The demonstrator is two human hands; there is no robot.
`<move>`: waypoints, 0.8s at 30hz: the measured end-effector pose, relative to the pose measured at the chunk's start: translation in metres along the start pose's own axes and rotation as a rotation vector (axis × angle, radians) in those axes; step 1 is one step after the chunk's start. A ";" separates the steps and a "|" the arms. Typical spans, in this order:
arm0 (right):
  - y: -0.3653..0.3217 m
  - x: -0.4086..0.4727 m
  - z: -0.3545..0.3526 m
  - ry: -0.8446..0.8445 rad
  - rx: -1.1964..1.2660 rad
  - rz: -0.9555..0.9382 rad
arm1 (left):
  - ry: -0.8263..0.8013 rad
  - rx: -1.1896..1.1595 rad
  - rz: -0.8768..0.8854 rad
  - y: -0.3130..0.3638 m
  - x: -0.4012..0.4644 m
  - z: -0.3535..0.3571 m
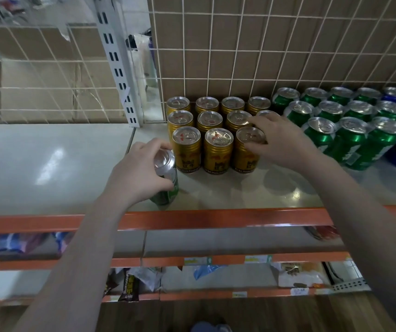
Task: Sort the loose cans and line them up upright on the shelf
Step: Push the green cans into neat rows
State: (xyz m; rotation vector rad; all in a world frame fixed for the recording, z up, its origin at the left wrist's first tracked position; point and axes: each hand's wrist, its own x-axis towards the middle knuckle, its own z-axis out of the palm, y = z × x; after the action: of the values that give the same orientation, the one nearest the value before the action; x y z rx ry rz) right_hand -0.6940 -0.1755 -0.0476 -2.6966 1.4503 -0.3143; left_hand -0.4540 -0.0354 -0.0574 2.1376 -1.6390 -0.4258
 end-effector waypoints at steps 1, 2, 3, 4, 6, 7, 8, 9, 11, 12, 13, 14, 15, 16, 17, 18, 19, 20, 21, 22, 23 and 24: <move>-0.005 -0.013 0.004 0.087 -0.015 0.039 | 0.004 0.001 0.008 -0.001 -0.001 0.000; -0.009 -0.026 0.010 0.156 -0.031 0.078 | 0.008 0.003 0.015 -0.001 -0.002 0.000; -0.013 -0.040 0.017 0.202 -0.052 0.110 | 0.011 0.004 0.023 -0.002 -0.003 0.000; -0.016 -0.053 0.026 0.226 -0.069 0.138 | 0.012 0.002 0.031 -0.003 -0.005 0.000; -0.021 -0.079 0.047 0.239 -0.071 0.192 | 0.006 -0.004 0.045 -0.003 -0.008 0.000; -0.022 -0.092 0.057 0.241 -0.066 0.222 | 0.005 -0.005 0.055 -0.003 -0.010 -0.001; -0.023 -0.103 0.065 0.243 -0.062 0.254 | 0.008 -0.003 0.065 -0.003 -0.012 -0.001; -0.023 -0.112 0.071 0.252 -0.061 0.285 | 0.015 0.003 0.073 -0.001 -0.013 -0.002; -0.020 -0.124 0.080 0.268 -0.043 0.335 | 0.032 0.020 0.082 0.004 -0.017 -0.004; -0.017 -0.128 0.081 0.275 -0.032 0.350 | 0.046 0.026 0.085 0.008 -0.019 -0.004; -0.012 -0.131 0.082 0.287 -0.027 0.356 | 0.064 0.028 0.089 0.013 -0.020 -0.005; -0.006 -0.134 0.081 0.299 -0.025 0.356 | 0.083 0.028 0.093 0.020 -0.022 -0.005; 0.002 -0.137 0.080 0.306 -0.019 0.355 | 0.103 0.031 0.102 0.028 -0.024 -0.004; 0.011 -0.140 0.078 0.306 -0.008 0.360 | 0.124 0.038 0.114 0.037 -0.025 -0.002; 0.022 -0.143 0.075 0.304 0.008 0.368 | 0.140 0.048 0.123 0.047 -0.027 0.000; 0.034 -0.145 0.072 0.304 0.020 0.373 | 0.155 0.059 0.129 0.059 -0.028 0.004; 0.047 -0.148 0.068 0.301 0.025 0.376 | 0.164 0.067 0.130 0.070 -0.029 0.010; 0.062 -0.151 0.065 0.293 0.023 0.378 | 0.168 0.071 0.130 0.083 -0.030 0.017; 0.077 -0.155 0.063 0.280 0.020 0.380 | 0.168 0.067 0.128 0.096 -0.030 0.025; 0.093 -0.159 0.059 0.260 0.020 0.384 | 0.170 0.060 0.126 0.111 -0.030 0.034; 0.112 -0.162 0.056 0.240 0.026 0.388 | 0.173 0.050 0.121 0.127 -0.031 0.044; 0.127 -0.165 0.053 0.228 0.041 0.386 | 0.174 0.046 0.111 0.140 -0.032 0.052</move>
State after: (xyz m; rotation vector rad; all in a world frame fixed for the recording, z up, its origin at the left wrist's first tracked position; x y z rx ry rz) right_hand -0.8752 -0.1104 -0.1434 -2.3384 1.9546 -0.6285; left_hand -0.6048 -0.0434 -0.0332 2.0401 -1.6721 -0.1645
